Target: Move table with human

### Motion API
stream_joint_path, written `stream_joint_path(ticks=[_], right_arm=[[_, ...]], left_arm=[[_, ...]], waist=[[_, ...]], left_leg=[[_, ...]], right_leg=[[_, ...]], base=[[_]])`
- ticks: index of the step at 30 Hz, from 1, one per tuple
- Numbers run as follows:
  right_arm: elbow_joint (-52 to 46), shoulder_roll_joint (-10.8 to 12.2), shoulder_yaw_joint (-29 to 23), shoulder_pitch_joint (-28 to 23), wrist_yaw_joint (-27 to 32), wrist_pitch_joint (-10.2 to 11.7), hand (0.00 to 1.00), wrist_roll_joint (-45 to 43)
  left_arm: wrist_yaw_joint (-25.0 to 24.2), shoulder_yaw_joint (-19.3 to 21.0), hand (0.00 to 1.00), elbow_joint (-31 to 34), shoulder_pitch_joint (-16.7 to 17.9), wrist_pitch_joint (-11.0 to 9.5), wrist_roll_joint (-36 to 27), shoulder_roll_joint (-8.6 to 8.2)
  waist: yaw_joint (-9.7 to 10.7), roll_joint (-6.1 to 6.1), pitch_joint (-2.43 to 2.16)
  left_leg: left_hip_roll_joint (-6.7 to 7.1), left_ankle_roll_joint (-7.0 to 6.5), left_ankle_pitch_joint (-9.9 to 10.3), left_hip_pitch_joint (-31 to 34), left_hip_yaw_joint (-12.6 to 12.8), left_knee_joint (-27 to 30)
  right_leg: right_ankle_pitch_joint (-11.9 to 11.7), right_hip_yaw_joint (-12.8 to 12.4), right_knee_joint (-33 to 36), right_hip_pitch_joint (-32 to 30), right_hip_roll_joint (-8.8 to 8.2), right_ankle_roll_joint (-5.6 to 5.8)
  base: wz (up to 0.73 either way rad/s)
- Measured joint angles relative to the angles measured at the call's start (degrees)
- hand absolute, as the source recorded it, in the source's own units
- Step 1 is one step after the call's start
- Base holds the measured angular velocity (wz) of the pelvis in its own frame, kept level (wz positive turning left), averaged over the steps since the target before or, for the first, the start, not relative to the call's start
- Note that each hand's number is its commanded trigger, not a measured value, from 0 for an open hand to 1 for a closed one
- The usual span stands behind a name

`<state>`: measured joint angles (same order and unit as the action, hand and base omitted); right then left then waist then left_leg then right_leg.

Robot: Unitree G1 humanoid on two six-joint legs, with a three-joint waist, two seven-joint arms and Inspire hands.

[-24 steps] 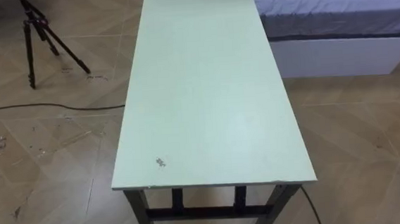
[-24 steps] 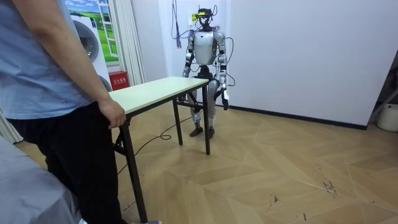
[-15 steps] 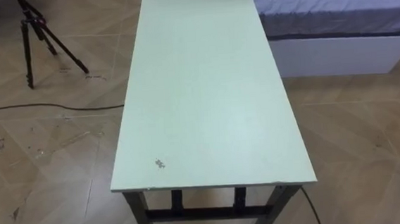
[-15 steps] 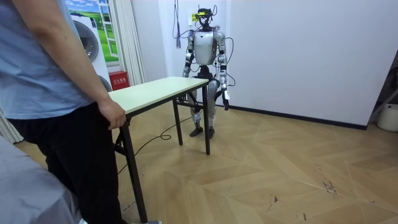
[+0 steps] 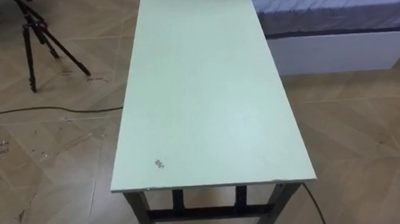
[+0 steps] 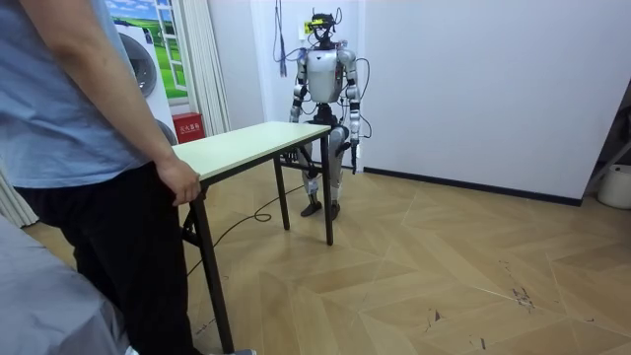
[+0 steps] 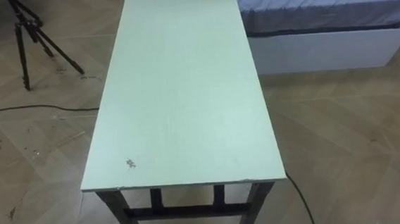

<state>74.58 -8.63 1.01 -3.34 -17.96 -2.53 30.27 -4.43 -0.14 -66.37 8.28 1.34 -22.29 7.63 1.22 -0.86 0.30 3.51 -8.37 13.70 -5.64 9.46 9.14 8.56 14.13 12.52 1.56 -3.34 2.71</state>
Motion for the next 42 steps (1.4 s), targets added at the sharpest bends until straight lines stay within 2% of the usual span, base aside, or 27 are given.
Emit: stream_joint_path(ticks=[3, 5, 6, 8, 9, 11, 14, 15, 17, 22, 26, 32, 37, 42], right_arm=[[-3.69, -1.23, -0.07, -0.08, -2.24, -1.31, 0.0, 0.77], [-10.1, -1.17, -0.01, -0.6, -2.75, -2.36, 0.0, 3.05], [-15.36, -1.13, 0.06, -1.6, -3.07, -2.69, 0.0, 5.31], [-26.5, -0.76, 0.27, -4.07, -3.48, -3.09, 0.0, 11.19], [-28.63, -0.53, 0.59, -4.83, -3.58, -3.24, 0.0, 12.65], [-33.6, -0.43, 2.18, -7.58, -3.43, -4.68, 0.0, 15.44], [-40.27, 0.42, 4.52, -10.89, -3.53, -5.31, 0.0, 19.55], [-41.16, 0.47, 5.16, -10.91, -3.5, -5.61, 0.0, 20.38], [-44.47, 0.5, 8.06, -10.7, -3.49, -6.35, 0.0, 25.57], [-49.38, 0.35, 11.31, -10.43, -3.71, -7.45, 0.0, 35.47], [-51.85, 0.36, 12.38, -9.38, -3.17, -7.47, 0.0, 39.06], [-53.32, 0.38, 11.72, -7.98, -1.1, -7.43, 0.0, 39.55], [-53.63, -0.16, 11.13, -5.79, 0.68, -7.46, 0.0, 39.58], [-53.64, -0.14, 10.77, -5.52, 1.72, -7.59, 0.0, 39.48]], left_arm=[[-3.94, -0.34, 0.0, 1.7, -0.05, 1.38, -6.07, 0.13], [-6.28, -0.7, 0.0, 2.37, -0.25, 2.04, -10.62, 0.19], [-7.6, -1.65, 0.0, 2.85, -0.86, 2.73, -13.54, 0.25], [-9.65, -3.78, 0.0, 8.44, -0.67, 4.14, -19.6, 0.28], [-10.04, -4.47, 0.0, 10.3, -0.41, 4.39, -21.36, 0.3], [-11.65, -7.44, 0.0, 18.77, 1.98, 4.6, -27.43, 0.3], [-12.28, -10.95, 0.0, 25.9, 4.22, 5.33, -33.46, 0.01], [-12.22, -11.76, 0.0, 27.26, 4.4, 5.63, -34.4, 0.06], [-12.19, -15.12, 0.0, 32.35, 4.6, 6.91, -40.13, 0.13], [-12.43, -18.33, 0.0, 38.88, 4.57, 8.16, -51.2, -0.03], [-12.02, -18.2, 0.0, 40.68, 3.37, 8.27, -52.57, 0.06], [-11.85, -17.69, 0.0, 42.23, 2.64, 8.26, -54.73, 0.4], [-10.13, -15.24, 0.0, 42.51, -0.12, 8.25, -54.98, 0.24], [-6.78, -12.67, 0.0, 44.91, -0.4, 8.56, -60.27, 0.29]], waist=[[-0.21, -0.33, 0.19], [-0.02, -0.71, 0.33], [0.1, -1.01, 0.2], [0.15, -1.22, 0.1], [0.11, -1.22, 0.09], [0.12, -1.2, 0.06], [0.78, -1.52, -0.07], [1.01, -1.49, -0.09], [1.51, -1.45, -0.06], [1.5, -1.29, 0.02], [1.76, -0.86, 0.29], [1.66, -0.39, 0.52], [1.64, -0.18, 0.53], [1.68, -0.29, 0.52]], left_leg=[[0.01, -0.01, 0.0, 0.4, 1.17, 0.4], [-0.01, -0.01, 0.0, 0.79, 1.53, 0.4], [-0.01, -0.03, 0.01, 0.98, 1.56, 0.44], [-0.01, -0.03, 0.02, 1.13, 1.53, 0.9], [-0.03, -0.03, 0.02, 1.13, 1.49, 0.99], [-0.06, -0.02, 0.03, 1.29, 1.48, 1.15], [-0.05, -0.03, 0.04, 2.46, 1.52, 1.61], [-0.04, -0.04, 0.05, 2.61, 1.52, 1.8], [0.0, -0.04, 0.04, 2.84, 1.51, 2.28], [0.0, -0.04, 0.04, 2.39, 1.53, 2.44], [-0.01, -0.02, 0.07, 2.95, 1.52, 2.63], [-0.01, -0.02, 0.07, 2.88, 1.55, 3.18], [-0.03, -0.02, 0.06, 2.41, 1.68, 3.12], [-0.02, -0.02, 0.07, 1.83, 2.26, 3.05]], right_leg=[[0.0, -0.72, 0.4, -0.98, -0.2, 0.0], [-0.01, -1.31, 0.58, -1.47, -0.37, 0.0], [0.0, -1.33, 1.08, -1.92, -0.42, -0.02], [0.15, -1.33, 2.11, -2.52, -0.52, -0.23], [0.19, -1.33, 2.35, -2.56, -0.57, -0.29], [0.28, -1.32, 2.74, -2.78, -0.63, -0.37], [0.44, -1.38, 4.49, -4.32, -0.94, -0.5], [0.45, -1.38, 4.61, -4.52, -1.01, -0.51], [0.46, -1.37, 4.69, -4.66, -1.13, -0.51], [0.49, -1.57, 5.25, -4.44, -1.11, -0.58], [0.49, -1.63, 5.24, -4.52, -0.8, -0.6], [0.49, -2.89, 5.28, -4.73, -0.66, -0.61], [0.56, -2.9, 6.14, -4.78, -1.05, -0.69], [0.62, -2.94, 6.12, -4.35, -1.13, -0.77]], base=[[-0.17], [-0.17], [0.0], [0.02], [0.03], [0.0], [-0.03], [0.0], [0.02], [0.0], [0.0], [0.0], [0.0], [-0.06]])
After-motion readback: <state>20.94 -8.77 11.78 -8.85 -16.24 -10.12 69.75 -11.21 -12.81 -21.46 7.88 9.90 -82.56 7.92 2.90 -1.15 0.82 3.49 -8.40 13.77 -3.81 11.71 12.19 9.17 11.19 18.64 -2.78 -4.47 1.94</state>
